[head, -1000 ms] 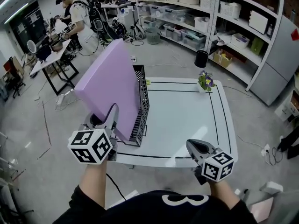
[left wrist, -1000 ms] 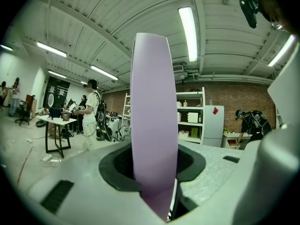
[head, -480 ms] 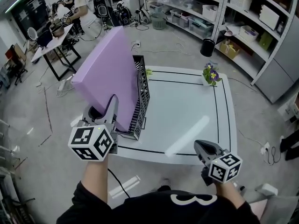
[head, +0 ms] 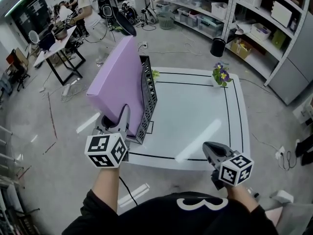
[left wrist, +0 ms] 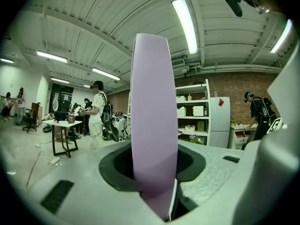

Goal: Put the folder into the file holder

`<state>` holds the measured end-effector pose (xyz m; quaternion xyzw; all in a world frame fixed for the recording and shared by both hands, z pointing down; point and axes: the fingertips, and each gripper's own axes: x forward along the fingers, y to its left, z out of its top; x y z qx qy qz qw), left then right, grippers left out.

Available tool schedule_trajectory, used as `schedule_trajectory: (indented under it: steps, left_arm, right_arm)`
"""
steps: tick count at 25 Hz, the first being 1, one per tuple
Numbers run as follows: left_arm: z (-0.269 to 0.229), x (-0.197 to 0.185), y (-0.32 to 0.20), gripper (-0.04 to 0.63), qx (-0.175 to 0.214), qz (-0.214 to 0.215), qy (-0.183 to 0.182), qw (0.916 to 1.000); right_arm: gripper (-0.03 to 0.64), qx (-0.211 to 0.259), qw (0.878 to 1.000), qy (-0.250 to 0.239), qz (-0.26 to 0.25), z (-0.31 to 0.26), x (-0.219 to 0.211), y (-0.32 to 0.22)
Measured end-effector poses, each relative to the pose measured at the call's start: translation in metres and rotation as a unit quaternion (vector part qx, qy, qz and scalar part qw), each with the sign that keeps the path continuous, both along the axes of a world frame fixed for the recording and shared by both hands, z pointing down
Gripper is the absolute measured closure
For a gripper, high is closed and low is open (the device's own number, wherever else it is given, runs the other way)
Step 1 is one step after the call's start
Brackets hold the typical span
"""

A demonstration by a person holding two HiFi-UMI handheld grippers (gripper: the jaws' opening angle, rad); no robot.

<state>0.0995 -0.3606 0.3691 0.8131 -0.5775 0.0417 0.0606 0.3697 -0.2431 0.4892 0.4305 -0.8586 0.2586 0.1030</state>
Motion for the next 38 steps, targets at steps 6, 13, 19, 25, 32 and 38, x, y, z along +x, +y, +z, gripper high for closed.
schedule_trajectory:
  steps: [6,13,19,25,32,38]
  left_arm:
    - [0.03,0.002,0.0,0.439,-0.013,-0.005,-0.006,0.9999]
    - [0.061,0.009,-0.001,0.439,-0.039,-0.01,-0.017,0.999]
    - [0.085,0.014,0.002,0.434,-0.067,-0.009,-0.027,0.9974]
    - [0.083,0.017,0.005,0.406,-0.067,0.005,-0.017,0.9976]
    - [0.07,0.007,0.038,0.305,-0.055,0.026,0.027,0.9978]
    - [0.08,0.007,0.096,0.305,-0.106,0.051,0.072,0.9904]
  right_arm:
    - [0.612,-0.005,1.0,-0.015,0.001,0.009,-0.005,-0.015]
    - [0.612,-0.02,0.999,-0.024,-0.008,0.019,-0.016,-0.022]
    - [0.612,-0.03,0.999,-0.029,-0.02,0.023,-0.025,-0.021]
    - [0.612,-0.038,0.998,-0.031,-0.035,0.023,-0.038,-0.013]
    - [0.612,0.015,0.993,-0.069,-0.098,-0.016,-0.064,0.019]
    - [0.612,0.03,0.986,-0.088,-0.138,-0.045,-0.078,0.037]
